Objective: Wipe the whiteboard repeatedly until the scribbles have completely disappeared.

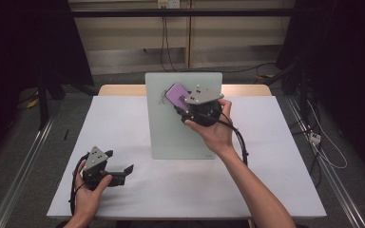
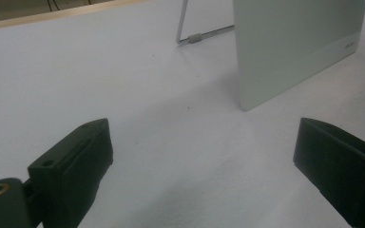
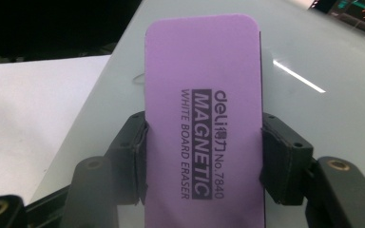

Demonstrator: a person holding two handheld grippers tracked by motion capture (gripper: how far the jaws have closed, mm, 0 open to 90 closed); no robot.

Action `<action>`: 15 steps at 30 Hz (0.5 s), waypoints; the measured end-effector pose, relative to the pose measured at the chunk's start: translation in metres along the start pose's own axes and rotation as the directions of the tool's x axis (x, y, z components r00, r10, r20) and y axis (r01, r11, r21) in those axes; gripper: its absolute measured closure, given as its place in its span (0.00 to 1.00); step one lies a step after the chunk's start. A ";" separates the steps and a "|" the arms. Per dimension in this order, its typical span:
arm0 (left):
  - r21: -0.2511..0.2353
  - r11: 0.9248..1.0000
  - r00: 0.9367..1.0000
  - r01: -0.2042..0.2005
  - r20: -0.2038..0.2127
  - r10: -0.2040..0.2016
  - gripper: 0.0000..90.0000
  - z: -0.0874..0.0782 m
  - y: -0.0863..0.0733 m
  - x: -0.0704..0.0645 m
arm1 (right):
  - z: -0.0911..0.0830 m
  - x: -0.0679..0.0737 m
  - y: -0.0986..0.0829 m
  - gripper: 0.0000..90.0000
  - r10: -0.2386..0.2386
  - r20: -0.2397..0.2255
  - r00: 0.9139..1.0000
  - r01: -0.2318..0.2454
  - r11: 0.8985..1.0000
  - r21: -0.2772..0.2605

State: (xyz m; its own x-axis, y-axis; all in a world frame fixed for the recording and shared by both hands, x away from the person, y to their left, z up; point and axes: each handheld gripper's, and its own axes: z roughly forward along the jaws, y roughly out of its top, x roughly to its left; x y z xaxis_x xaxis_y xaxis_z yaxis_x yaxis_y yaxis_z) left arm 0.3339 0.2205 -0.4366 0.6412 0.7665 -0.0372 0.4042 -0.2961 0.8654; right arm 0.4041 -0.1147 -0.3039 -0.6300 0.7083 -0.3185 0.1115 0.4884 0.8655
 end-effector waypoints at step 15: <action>0.001 1.000 1.000 -0.006 -0.001 0.006 0.06 0.000 0.000 -0.001 | 0.025 0.045 -0.028 0.47 -0.010 -0.137 0.991 0.018 0.998 0.063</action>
State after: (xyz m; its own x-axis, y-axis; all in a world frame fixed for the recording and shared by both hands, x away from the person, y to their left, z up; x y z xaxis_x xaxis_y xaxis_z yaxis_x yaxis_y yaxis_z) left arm 0.3338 0.2199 -0.4365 0.6427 0.7655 -0.0317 0.4013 -0.3011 0.8650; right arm 0.3917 -0.0836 -0.3528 -0.7304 0.6271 -0.2708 0.1483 0.5326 0.8333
